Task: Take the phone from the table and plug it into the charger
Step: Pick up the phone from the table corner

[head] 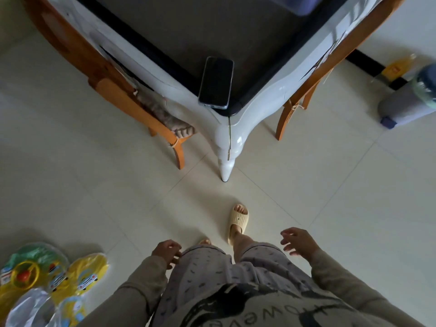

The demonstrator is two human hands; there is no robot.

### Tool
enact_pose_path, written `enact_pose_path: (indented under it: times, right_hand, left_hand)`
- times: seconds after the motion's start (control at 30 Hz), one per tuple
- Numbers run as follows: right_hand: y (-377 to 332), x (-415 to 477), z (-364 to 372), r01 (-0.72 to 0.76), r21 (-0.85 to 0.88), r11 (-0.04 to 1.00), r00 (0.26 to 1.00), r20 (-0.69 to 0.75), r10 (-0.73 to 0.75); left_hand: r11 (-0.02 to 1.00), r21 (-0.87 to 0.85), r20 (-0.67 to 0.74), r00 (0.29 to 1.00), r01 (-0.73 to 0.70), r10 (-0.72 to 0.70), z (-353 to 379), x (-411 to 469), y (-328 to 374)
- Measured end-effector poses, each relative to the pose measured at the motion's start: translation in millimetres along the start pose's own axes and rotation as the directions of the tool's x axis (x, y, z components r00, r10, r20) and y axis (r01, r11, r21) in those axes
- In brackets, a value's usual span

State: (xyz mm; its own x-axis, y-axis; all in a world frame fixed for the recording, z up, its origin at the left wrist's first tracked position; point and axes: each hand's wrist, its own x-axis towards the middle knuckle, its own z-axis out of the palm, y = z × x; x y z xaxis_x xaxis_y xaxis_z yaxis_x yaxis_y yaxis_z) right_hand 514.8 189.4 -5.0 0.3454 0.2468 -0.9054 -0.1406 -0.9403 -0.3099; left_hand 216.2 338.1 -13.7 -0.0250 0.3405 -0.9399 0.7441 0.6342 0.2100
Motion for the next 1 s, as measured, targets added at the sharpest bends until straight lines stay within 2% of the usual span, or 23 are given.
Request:
enact_pose_path:
  times: [0.2,0.43,0.6,0.7,0.77,0.83,0.93,1.0]
  right_hand:
    - [-64.3,14.1,-29.7,0.130,0.002,0.992,0.990,0.048,-0.130]
    - [-97.1,23.5,-35.6,0.153,0.001,0.988,0.986,0.073,-0.152]
    - [-102.8,26.4,-28.7,0.110,0.005,0.994,0.991,0.071,-0.110]
    - [-102.8,28.3,-26.2,0.073,-0.025,0.997,0.995,0.064,-0.072]
    - [-101.2,30.7,-26.8,0.049,-0.050,0.998,0.997,0.059,-0.046]
    - [-97.8,32.8,-29.2,0.020,-0.059,0.998,0.999,0.050,-0.017]
    - [-88.3,34.8,-36.1,-0.027,-0.067,0.997,0.999,0.030,0.029]
    - [-80.4,36.3,-42.0,-0.055,-0.067,0.996,0.998,0.016,0.056]
  left_hand:
    - [0.995,-0.100,-0.066,0.997,0.025,-0.032,4.0,8.5,20.0]
    - [0.992,-0.127,-0.050,0.998,0.024,-0.031,4.2,9.9,55.3]
    - [0.994,-0.082,-0.031,0.998,-0.065,0.063,-4.5,3.8,100.4]
    - [0.979,-0.065,-0.071,0.980,-0.191,0.187,-10.0,-6.2,141.3]
    - [0.940,-0.105,-0.144,0.940,-0.324,0.308,-16.2,-15.0,179.8]
    - [0.877,-0.100,-0.250,0.865,-0.470,0.435,-23.4,-23.4,224.1]
    - [0.774,0.042,-0.382,0.706,-0.632,0.597,-31.4,-33.0,287.0]
    - [0.733,0.186,-0.407,0.628,-0.654,0.664,-33.4,-33.7,320.5]
